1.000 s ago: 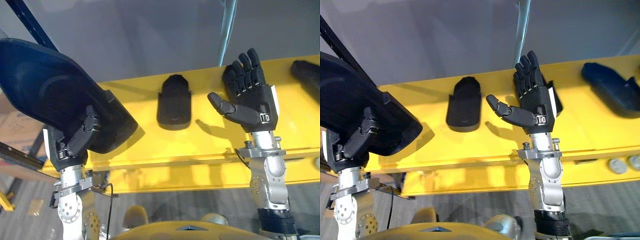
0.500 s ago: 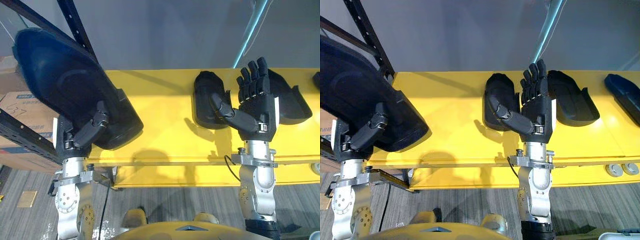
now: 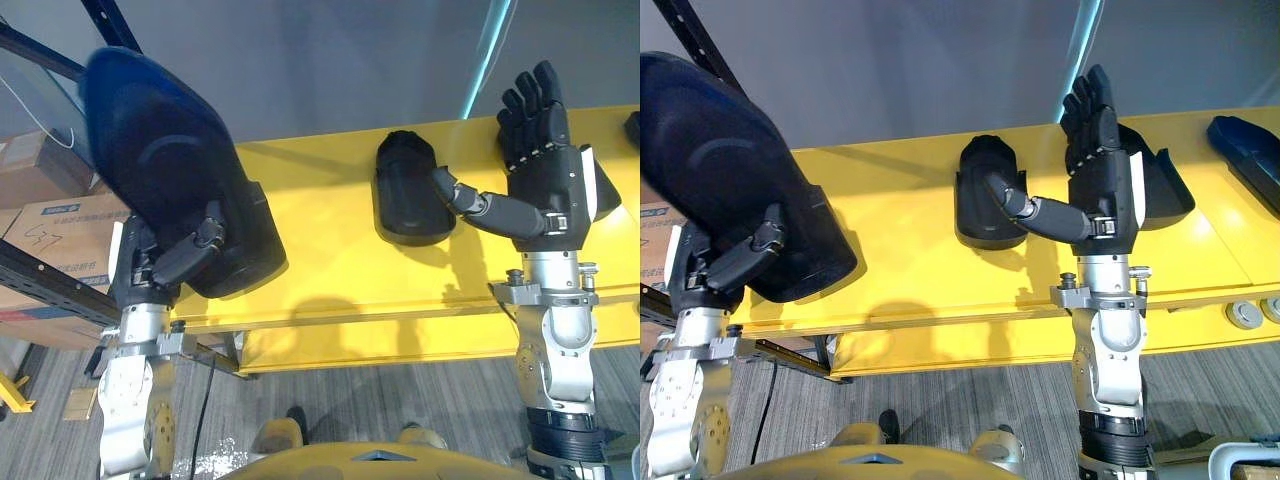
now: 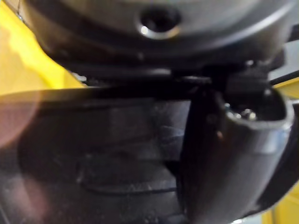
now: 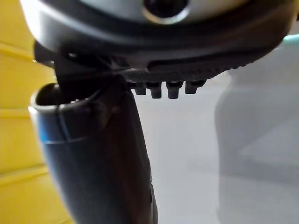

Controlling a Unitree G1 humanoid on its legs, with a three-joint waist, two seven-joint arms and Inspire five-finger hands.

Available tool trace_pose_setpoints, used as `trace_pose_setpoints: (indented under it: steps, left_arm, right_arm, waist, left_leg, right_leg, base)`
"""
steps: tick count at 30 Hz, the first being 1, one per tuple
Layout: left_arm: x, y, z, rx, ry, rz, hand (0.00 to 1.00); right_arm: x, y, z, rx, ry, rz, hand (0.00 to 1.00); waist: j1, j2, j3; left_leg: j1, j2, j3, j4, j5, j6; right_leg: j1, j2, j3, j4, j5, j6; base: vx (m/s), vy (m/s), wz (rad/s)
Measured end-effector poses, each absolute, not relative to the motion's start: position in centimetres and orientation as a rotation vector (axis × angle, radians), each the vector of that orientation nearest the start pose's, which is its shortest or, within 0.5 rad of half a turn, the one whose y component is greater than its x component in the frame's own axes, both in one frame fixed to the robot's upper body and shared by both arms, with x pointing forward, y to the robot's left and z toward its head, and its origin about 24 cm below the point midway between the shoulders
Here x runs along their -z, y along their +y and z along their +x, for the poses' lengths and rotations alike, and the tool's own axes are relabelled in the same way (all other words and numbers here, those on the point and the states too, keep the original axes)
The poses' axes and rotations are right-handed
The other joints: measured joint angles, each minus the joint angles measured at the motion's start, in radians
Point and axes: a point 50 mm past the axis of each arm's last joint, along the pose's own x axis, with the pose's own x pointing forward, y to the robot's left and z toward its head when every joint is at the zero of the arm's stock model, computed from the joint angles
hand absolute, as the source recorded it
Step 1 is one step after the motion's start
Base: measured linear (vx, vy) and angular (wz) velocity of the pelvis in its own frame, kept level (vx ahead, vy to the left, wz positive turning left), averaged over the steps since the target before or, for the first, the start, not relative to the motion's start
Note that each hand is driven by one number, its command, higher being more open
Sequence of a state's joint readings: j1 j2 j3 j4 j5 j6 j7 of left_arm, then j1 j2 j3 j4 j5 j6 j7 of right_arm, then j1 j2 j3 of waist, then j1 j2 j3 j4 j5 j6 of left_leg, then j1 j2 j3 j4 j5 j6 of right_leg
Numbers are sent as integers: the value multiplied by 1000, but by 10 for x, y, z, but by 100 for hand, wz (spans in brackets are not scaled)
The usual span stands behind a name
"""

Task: Walk over and take three plastic housings, then place them on the shelf

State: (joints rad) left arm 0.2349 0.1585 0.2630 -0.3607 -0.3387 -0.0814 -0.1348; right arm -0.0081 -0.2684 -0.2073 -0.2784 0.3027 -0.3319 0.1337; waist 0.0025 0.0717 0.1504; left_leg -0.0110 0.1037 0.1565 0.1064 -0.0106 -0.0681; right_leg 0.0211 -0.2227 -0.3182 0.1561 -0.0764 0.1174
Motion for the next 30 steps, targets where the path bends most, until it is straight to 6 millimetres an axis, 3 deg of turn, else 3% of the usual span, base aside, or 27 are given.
trace_pose_setpoints:
  steps: [8,15,23,24,27,30]
  left_arm:
    - [-69,245,241,-19,-50,-64,0]
    - [-74,244,283,62,-2,-101,0]
    - [-73,253,309,44,80,-148,0]
    - [-73,253,313,36,92,-153,100]
    - [-68,258,322,-16,143,-156,100]
    - [-50,267,318,-72,249,-94,100]
  right_arm:
    - [-138,-217,224,-89,-566,-17,100]
    - [-137,-189,233,-285,-551,1,100]
    - [-151,-165,247,-406,-600,-8,100]
    - [-152,-162,248,-419,-603,-5,100]
    - [-151,-154,249,-452,-595,2,100]
    - [-149,-149,250,-472,-577,9,100]
  waist:
    - [-37,5,-3]
    - [-40,6,-4]
    - [-45,7,-5]
    - [-47,8,-5]
    - [-54,8,-5]
    - [-65,8,-5]
  left_leg:
    - [59,-12,50,-94,33,-6]
    - [60,-13,56,-113,51,-6]
    - [57,-16,57,-138,74,-4]
    - [60,-17,57,-145,78,-4]
    - [64,-17,62,-148,80,-5]
    - [71,-17,78,-153,80,-5]
  right_leg:
    - [0,1,46,-19,40,11]
    - [-8,1,51,-18,48,11]
    - [-22,0,51,-16,56,10]
    - [-22,0,52,-16,56,10]
    - [-22,0,55,-15,56,10]
    - [-27,0,69,-15,57,11]
  base:
    - [-20,20,-16]
    - [-24,3,-1]
    - [-15,0,0]
    - [0,0,0]
    - [-11,3,-3]
    - [-9,10,-14]
